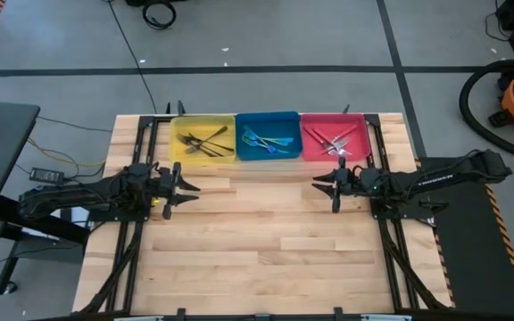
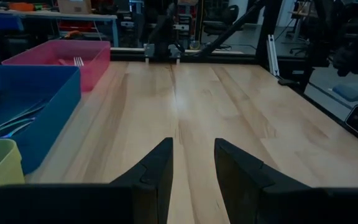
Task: Sort silverware by color (type)
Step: Return to Home Position
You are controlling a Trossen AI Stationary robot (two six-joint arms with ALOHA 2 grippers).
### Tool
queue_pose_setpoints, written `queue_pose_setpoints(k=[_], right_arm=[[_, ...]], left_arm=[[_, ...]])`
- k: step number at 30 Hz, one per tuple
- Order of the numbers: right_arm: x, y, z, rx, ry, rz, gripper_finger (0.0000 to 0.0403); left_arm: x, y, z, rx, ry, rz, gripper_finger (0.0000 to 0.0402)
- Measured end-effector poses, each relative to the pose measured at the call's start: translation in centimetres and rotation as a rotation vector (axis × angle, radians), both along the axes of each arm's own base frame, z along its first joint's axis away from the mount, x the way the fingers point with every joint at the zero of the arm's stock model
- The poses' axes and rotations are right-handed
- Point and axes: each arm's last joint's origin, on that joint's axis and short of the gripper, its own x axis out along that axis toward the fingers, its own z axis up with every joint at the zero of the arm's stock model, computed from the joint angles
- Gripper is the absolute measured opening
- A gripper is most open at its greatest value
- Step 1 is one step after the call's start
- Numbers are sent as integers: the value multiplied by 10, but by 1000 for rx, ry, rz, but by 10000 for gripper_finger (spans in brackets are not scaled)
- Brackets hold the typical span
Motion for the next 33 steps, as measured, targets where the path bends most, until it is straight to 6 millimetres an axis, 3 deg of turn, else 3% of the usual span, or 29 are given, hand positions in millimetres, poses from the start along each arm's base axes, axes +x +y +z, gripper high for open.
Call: queue_pose_setpoints(k=[14,20,25,33], right_arm=[[-2,0,-7,33,26,-14,106],[-6,1,-19,209,123,-15,106],[-9,1,-26,197,204,-26,106],[-8,1,-23,207,173,-27,106]], left_arm=[[0,0,0,-10,1,3,119],[0,0,0,-65,3,11,119],[0,0,0,-56,3,10,119],[0,0,0,-55,0,10,119]])
